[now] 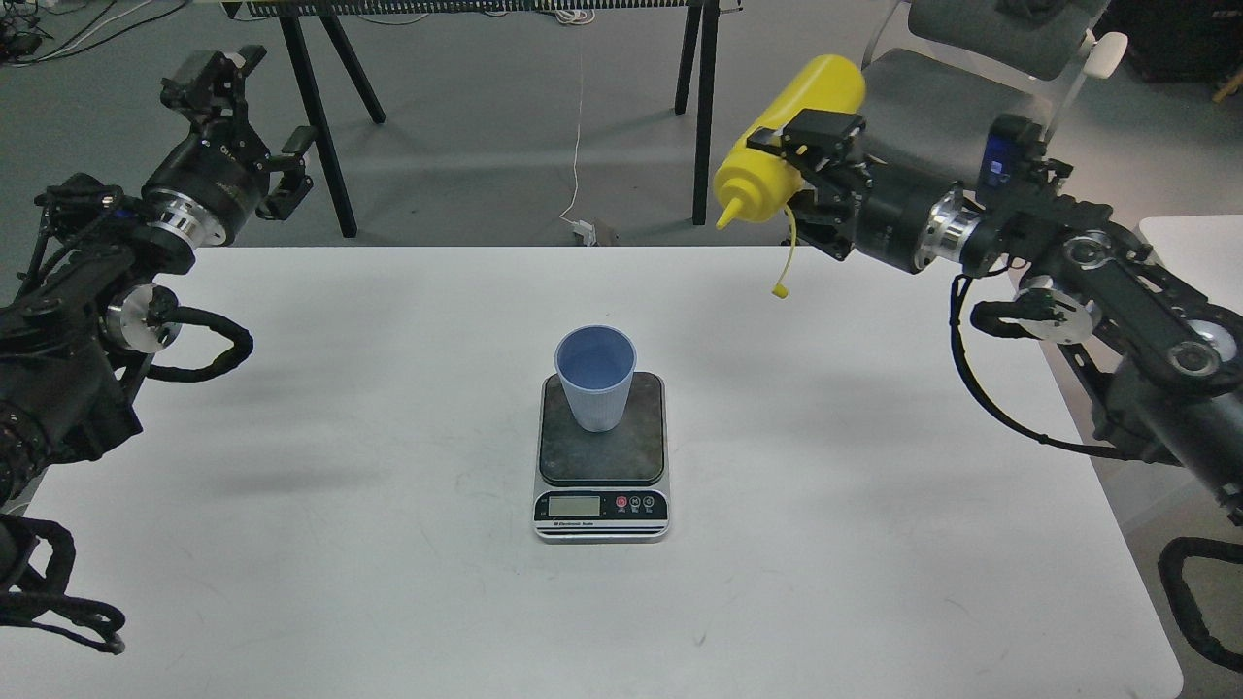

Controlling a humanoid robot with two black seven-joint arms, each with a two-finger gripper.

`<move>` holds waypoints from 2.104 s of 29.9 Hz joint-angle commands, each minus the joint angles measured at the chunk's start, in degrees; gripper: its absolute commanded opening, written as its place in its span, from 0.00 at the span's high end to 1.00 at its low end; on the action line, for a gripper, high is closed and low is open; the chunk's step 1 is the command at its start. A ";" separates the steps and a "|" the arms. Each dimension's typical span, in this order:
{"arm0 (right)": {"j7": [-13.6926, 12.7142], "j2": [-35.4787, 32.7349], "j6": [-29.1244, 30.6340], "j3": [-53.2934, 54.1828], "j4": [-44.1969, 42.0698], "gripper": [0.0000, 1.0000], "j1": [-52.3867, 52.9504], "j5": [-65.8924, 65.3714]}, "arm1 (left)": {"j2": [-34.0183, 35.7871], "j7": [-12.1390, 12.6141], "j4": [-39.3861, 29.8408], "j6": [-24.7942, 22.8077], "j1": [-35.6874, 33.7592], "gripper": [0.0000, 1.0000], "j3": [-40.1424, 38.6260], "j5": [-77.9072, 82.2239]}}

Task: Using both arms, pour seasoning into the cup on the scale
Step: 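Tilt the yellow bottle nozzle-down over the blue cup, then turn the yellow bottle upright and move it back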

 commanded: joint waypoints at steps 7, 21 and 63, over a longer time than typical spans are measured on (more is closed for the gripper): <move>2.23 6.31 -2.46 -13.94 1.27 0.85 9.77 -22.99 | -1.03 0.00 0.01 0.01 -0.41 0.05 -0.09 0.53; 5.83 6.48 -10.29 -18.09 4.44 0.85 12.33 -42.24 | -1.90 0.00 0.01 0.01 -0.41 0.05 0.00 0.62; 2.85 1.93 -2.92 -10.09 -1.63 0.85 11.62 2.59 | -3.05 0.00 -0.17 0.01 -1.29 0.05 0.00 0.79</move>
